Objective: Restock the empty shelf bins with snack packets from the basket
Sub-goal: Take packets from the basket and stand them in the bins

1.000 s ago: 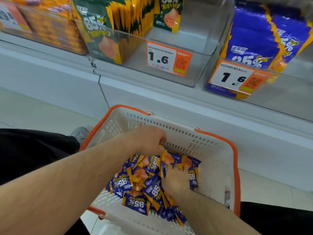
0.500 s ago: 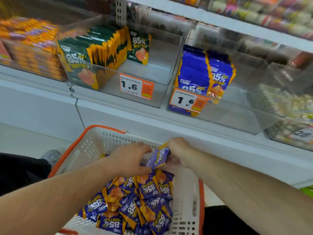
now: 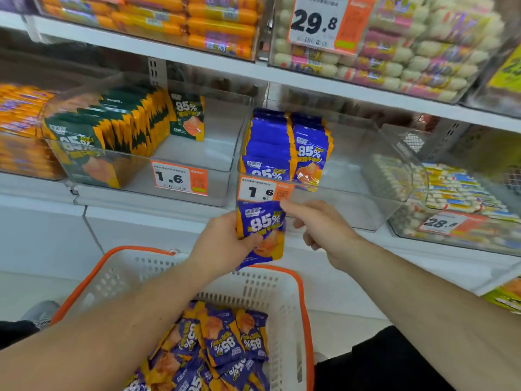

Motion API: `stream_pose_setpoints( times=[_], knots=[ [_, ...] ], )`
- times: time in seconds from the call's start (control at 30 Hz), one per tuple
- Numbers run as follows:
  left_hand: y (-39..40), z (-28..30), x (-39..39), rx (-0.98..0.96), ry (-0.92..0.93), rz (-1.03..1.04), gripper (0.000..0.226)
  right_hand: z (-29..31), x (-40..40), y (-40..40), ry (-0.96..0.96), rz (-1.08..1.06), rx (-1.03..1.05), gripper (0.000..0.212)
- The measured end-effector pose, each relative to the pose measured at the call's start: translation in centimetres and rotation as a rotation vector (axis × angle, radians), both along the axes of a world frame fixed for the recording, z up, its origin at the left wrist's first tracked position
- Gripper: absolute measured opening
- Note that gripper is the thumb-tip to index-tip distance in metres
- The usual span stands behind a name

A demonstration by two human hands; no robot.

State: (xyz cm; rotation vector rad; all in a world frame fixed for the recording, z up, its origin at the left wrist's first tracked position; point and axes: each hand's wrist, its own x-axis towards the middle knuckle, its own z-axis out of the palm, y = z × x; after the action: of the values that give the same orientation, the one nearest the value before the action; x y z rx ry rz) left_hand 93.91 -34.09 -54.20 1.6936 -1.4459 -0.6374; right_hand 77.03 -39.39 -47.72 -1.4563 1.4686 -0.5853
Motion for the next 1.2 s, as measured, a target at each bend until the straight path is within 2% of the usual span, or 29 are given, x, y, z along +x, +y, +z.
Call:
stream_pose_setpoints(
  times=[0.07,0.13,0.23,0.3,0.37,0.47,0.5,0.57,0.73,0.9,0.97,1.03,1.1,1.2],
  knots=[
    [-1.1,1.7,-0.5,-0.031,0.090,-0.031,0.030,0.8,-0.7,-0.1,-0.113,0.101,-0.050,0.008],
    [-2.1,3.1,-1.3,-0.076,0.115,-0.054,0.038,1.1,-1.2,-0.4,-0.168,0.118,-0.099,0.009],
    [-3.7,4.8,-1.9,-0.204,0.043,-0.055,0.049,1.7,-2.0,-1.8,-0.204,0.035,-0.208,0.010],
    [-4.8,5.6,-1.3,-0.414,-0.109,0.043,0.066,2.8,-2.7,-2.9,-0.266,-0.031,-0.272,0.017],
    [-6.0,5.6,0.1,-0.502,-0.316,0.179,0.095,4.4,-3.7,-4.2,-0.304,-0.113,-0.368,0.022],
    [-7.4,4.5,2.0,-0.249,-0.526,0.263,0.123,5.3,-5.0,-6.5,-0.247,-0.226,-0.505,0.024],
    [-7.7,3.9,2.2,-0.175,-0.608,0.280,0.124,5.0,-5.4,-7.5,-0.189,-0.258,-0.538,0.024],
    [-8.1,2.9,2.3,-0.156,-0.701,0.320,0.118,4.4,-5.9,-9.5,-0.096,-0.296,-0.560,0.027],
    [-8.5,2.5,2.4,-0.196,-0.706,0.347,0.111,2.9,-4.6,-13.5,0.023,-0.271,-0.359,0.044],
    [-8.8,2.4,2.5,-0.185,-0.739,0.348,0.109,1.7,-2.0,-16.6,0.115,-0.214,-0.177,0.032],
    [-8.8,2.3,2.6,-0.178,-0.742,0.348,0.108,1.2,-1.6,-17.7,0.141,-0.190,-0.113,0.043],
    [-8.9,2.2,2.8,-0.188,-0.744,0.348,0.107,0.9,-1.2,-18.1,0.163,-0.198,-0.108,0.046],
    [-8.9,2.2,2.8,-0.196,-0.738,0.344,0.107,1.0,-0.6,-17.9,0.209,-0.216,-0.147,0.039],
    [-8.9,2.2,2.8,-0.198,-0.724,0.339,0.107,1.0,-0.2,-18.0,0.406,-0.247,-0.284,0.031]
  ],
)
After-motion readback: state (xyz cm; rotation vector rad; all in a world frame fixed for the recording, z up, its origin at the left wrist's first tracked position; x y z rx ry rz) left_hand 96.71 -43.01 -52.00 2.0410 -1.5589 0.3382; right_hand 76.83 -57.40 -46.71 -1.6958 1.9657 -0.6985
